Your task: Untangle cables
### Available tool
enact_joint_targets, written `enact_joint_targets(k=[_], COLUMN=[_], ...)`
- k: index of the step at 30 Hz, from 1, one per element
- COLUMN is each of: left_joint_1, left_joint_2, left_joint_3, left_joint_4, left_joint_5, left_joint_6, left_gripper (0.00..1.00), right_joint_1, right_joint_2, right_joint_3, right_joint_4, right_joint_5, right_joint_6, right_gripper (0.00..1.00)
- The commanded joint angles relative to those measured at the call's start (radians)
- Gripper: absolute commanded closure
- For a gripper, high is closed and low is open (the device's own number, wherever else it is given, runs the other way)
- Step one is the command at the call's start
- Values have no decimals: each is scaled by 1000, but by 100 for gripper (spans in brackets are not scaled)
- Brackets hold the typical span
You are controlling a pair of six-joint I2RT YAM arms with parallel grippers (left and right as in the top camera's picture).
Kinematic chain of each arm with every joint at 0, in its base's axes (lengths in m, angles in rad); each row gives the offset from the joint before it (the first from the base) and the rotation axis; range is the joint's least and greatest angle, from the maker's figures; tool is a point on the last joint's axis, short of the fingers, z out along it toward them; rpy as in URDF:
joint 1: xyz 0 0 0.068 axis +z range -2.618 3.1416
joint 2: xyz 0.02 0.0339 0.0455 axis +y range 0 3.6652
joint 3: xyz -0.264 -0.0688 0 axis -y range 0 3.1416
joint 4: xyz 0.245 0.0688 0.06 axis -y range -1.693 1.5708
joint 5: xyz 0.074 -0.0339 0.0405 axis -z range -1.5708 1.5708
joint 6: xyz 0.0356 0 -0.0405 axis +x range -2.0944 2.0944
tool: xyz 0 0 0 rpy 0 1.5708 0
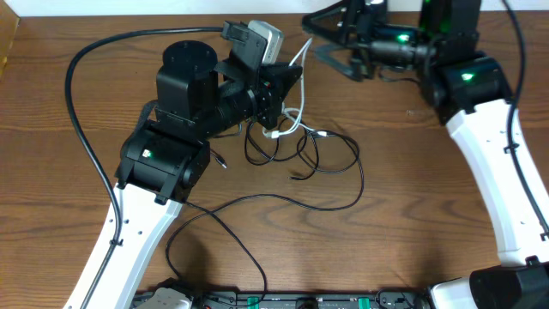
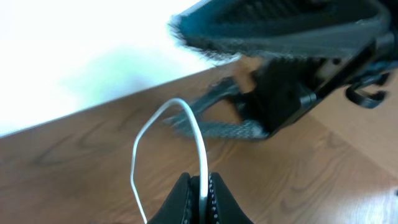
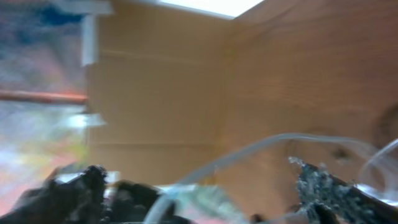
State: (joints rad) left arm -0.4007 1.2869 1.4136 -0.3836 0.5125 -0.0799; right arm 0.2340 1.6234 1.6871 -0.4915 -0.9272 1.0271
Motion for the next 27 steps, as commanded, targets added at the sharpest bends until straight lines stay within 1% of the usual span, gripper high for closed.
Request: enact_joint_targets(k=[1, 3, 6, 7, 9, 11, 13, 14, 17, 21, 24, 27], left_joint_1=[2, 2, 2, 2, 2, 2, 2, 2, 2, 2, 3, 10], left_joint_2=[0, -8, -24, -29, -34, -36, -36, -36, -36, -36, -36, -34], left_joint_3=[10, 12, 26, 32, 40, 48, 49, 49, 49, 49, 49, 48], left_joint_4=[3, 42, 123, 157, 220, 291, 387, 426, 480, 513, 521, 497], left_joint_5=[-61, -60, -60, -60, -53, -9, 76, 95, 84, 76, 75, 73], left_joint_6=[-13, -48, -93, -101, -134, -208, -291, -322, -362, -449, -455, -444], left_gripper=[92, 93, 92, 93, 93, 93, 93, 93, 93, 93, 92, 93], right_joint_1=[-60, -98, -128, -130, -128, -114, -97, -85, -53, -2, 32, 45], right_joint_2=[-8, -8, -5, -3, -1, -1, -1, -1, -1, -1, -1, -1], right_joint_3=[1, 1, 0, -1, -3, -16, -38, -59, -129, -244, -326, -381], right_joint_4=[-133, -300, -488, -534, -589, -625, -632, -623, -568, -435, -348, -318], right_joint_5=[124, 273, 473, 509, 517, 517, 518, 518, 517, 492, 492, 492], right_joint_6=[-363, -461, -529, -564, -640, -682, -689, -693, -692, -690, -680, -679], right_gripper=[1, 1, 1, 1, 1, 1, 1, 1, 1, 1, 1, 1])
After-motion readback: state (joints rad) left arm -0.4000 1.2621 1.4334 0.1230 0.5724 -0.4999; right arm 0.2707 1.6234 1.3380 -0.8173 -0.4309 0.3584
